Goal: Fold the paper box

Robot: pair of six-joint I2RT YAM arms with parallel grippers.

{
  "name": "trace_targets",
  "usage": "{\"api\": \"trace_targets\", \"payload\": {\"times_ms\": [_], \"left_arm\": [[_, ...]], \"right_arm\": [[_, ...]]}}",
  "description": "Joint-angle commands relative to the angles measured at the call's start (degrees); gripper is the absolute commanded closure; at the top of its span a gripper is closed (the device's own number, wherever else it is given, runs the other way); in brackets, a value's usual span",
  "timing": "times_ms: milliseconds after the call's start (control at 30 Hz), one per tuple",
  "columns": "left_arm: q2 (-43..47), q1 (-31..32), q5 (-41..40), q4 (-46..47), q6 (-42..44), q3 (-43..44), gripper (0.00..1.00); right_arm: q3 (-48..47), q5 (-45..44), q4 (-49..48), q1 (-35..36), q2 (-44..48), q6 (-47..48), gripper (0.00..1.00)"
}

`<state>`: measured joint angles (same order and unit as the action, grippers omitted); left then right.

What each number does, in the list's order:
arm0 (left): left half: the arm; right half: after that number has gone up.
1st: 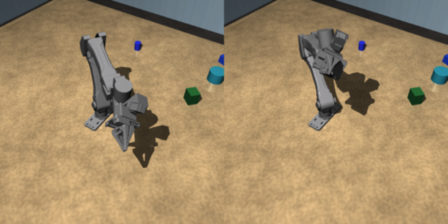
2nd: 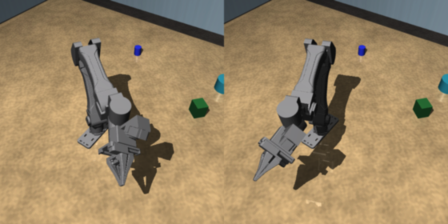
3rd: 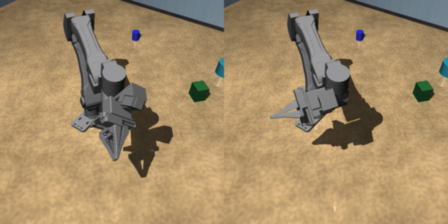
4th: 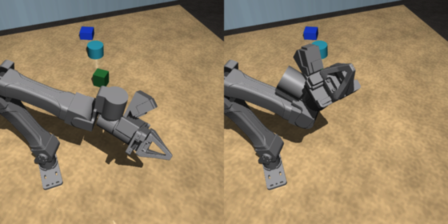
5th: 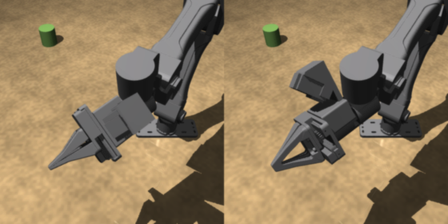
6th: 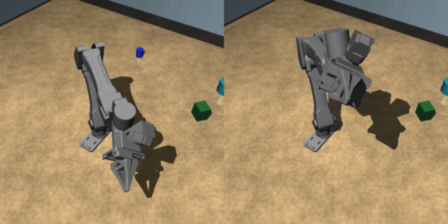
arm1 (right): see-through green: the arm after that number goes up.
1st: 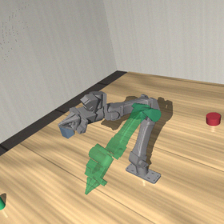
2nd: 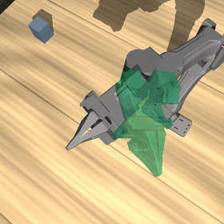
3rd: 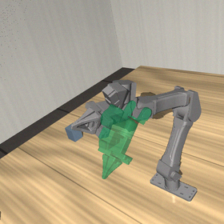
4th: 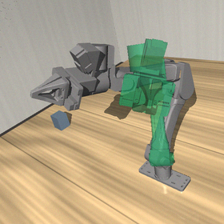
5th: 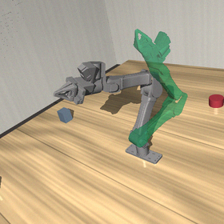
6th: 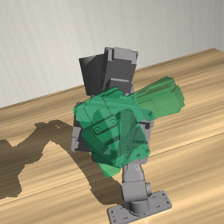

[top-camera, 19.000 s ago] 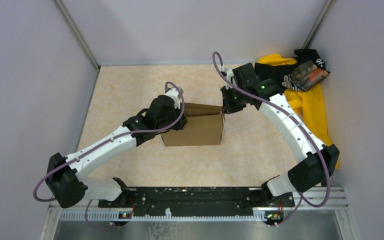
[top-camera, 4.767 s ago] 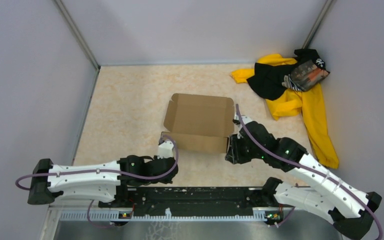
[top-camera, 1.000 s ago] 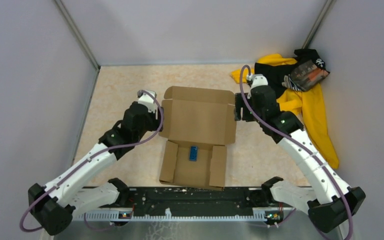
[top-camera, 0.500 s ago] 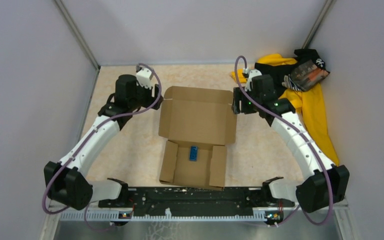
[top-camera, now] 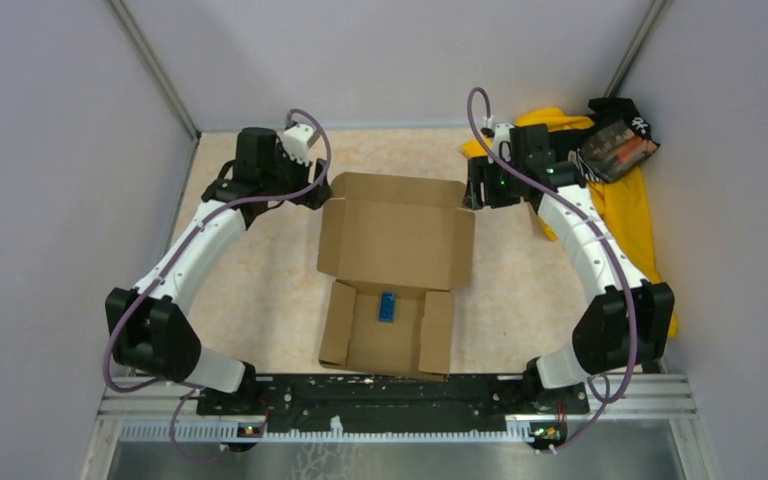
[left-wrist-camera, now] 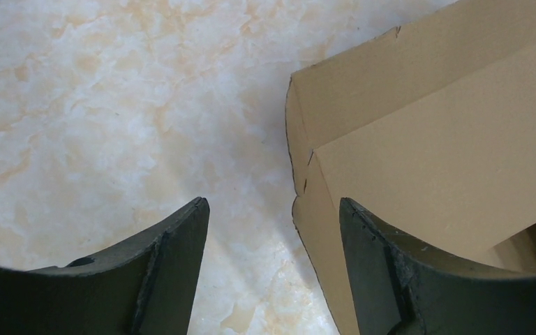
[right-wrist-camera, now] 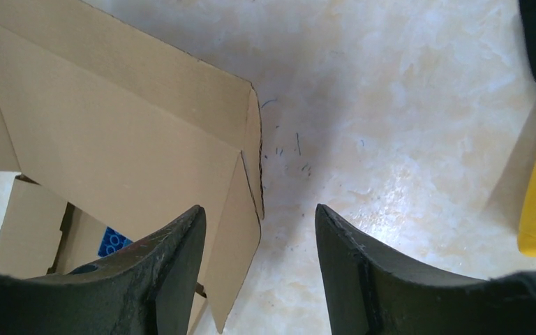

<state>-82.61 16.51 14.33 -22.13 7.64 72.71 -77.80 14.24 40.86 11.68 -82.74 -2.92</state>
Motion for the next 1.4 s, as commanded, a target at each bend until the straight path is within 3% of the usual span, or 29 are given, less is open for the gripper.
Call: {"api": "trace_targets", "payload": {"times_ms": [0,233,667,1167,1367], "left_arm": [[-1.9,-0.6,5.4,-3.9,2.8,3.4,0.26],[-3.1,-0.6,5.8,-4.9,3.0,3.5,0.27],[-5.4,-0.6,8.9,-4.8,2.8,3.0,0.41],[-5.6,-0.5,9.2,-5.2,2.7,2.3,0.42],[-5.7,-0.5,9.4,-5.4,2.7,2.2,0.48]], "right_arm": [[-3.6,5.3,1.6,-0.8,-1.7,2.1,0.42],[-3.9,7.5,1.4,-0.8,-3.7,2.5,0.47],[-4.5,8.0,1.5,-0.8,-5.8,2.7,0.59],[-3.4,7.7,2.1,0.0,-6.9,2.7,0.62],[-3.6,7.6,2.4,0.5,-7.3,2.6,0.68]]}}
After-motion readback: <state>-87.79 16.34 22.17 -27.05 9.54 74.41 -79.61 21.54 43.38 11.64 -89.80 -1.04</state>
